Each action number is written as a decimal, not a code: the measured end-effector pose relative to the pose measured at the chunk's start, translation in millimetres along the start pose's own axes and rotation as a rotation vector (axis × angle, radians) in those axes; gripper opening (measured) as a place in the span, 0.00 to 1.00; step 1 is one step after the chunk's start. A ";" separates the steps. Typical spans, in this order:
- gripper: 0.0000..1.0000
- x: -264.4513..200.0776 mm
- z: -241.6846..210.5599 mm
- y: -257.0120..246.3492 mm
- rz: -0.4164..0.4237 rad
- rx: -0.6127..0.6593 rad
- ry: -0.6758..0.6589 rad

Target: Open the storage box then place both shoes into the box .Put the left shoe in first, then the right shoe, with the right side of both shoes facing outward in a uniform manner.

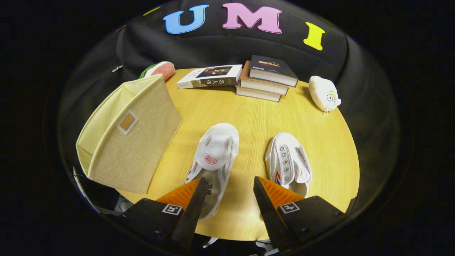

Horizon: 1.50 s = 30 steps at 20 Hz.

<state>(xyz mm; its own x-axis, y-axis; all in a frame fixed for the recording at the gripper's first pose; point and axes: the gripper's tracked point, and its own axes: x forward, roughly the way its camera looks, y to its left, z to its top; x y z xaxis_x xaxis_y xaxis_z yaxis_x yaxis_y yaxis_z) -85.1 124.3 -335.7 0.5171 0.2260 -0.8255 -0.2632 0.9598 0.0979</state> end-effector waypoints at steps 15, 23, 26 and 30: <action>0.10 64.8 -0.9 7.1 -0.089 0.221 0.023; 0.05 31.1 19.2 9.4 -0.027 0.373 0.023; 0.05 9.5 41.1 12.9 -0.003 0.389 -0.002; 0.05 -33.2 75.5 23.9 0.002 0.426 -0.013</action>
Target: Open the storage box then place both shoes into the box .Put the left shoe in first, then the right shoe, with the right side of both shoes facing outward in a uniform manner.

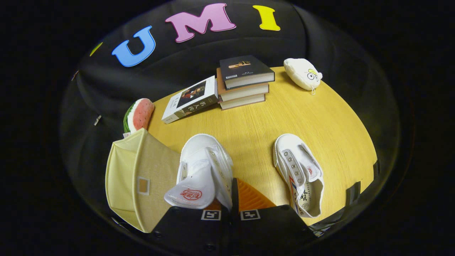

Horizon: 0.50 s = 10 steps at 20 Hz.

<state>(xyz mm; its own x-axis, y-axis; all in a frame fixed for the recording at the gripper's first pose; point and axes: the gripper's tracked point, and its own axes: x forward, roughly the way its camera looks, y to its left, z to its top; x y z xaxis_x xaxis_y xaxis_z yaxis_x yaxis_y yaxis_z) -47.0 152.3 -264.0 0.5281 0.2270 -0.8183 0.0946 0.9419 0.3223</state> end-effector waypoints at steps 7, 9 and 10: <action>0.05 -48.2 32.8 97.3 0.118 0.074 0.022; 0.05 -49.9 29.2 125.3 0.127 0.119 0.053; 0.05 -48.5 25.0 139.7 0.136 0.137 0.078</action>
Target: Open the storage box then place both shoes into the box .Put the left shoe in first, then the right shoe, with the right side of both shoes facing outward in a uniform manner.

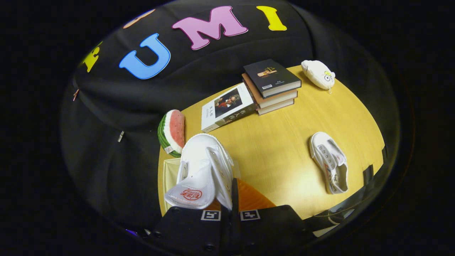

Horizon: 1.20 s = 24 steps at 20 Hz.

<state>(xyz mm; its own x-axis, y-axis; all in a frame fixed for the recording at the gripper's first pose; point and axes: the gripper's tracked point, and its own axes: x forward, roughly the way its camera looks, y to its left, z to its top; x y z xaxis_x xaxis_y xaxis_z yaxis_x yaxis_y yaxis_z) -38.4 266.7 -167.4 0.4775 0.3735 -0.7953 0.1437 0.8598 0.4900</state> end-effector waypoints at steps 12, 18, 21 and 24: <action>0.05 75.4 -96.8 69.5 -0.148 0.069 0.244; 0.05 97.3 -96.1 83.8 -0.165 0.106 0.178; 0.05 102.2 -94.5 81.4 -0.179 0.090 0.132; 0.14 108.3 -95.8 93.1 -0.114 0.081 0.101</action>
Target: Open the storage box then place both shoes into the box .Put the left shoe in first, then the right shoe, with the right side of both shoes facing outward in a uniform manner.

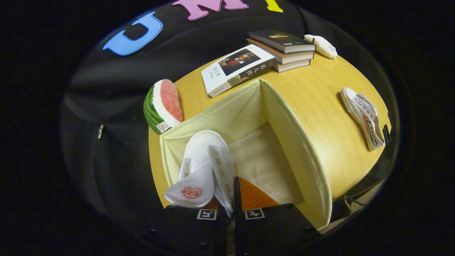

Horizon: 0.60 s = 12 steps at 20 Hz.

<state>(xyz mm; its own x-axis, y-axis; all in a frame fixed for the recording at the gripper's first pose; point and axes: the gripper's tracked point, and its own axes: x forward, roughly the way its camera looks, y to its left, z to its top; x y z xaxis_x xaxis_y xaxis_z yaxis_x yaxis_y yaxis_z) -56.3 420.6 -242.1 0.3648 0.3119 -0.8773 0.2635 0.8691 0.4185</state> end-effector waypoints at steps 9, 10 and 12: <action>0.98 -34.4 32.6 41.9 0.212 -0.138 -0.113; 0.98 -39.4 35.8 39.2 0.223 -0.157 -0.117; 0.98 -52.0 43.9 31.0 0.249 -0.214 -0.139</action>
<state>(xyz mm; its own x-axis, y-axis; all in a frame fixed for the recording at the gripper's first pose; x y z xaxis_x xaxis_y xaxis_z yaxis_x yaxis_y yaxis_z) -27.9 414.5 -173.2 0.5159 0.4822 -0.7081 -0.0364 0.8381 0.5442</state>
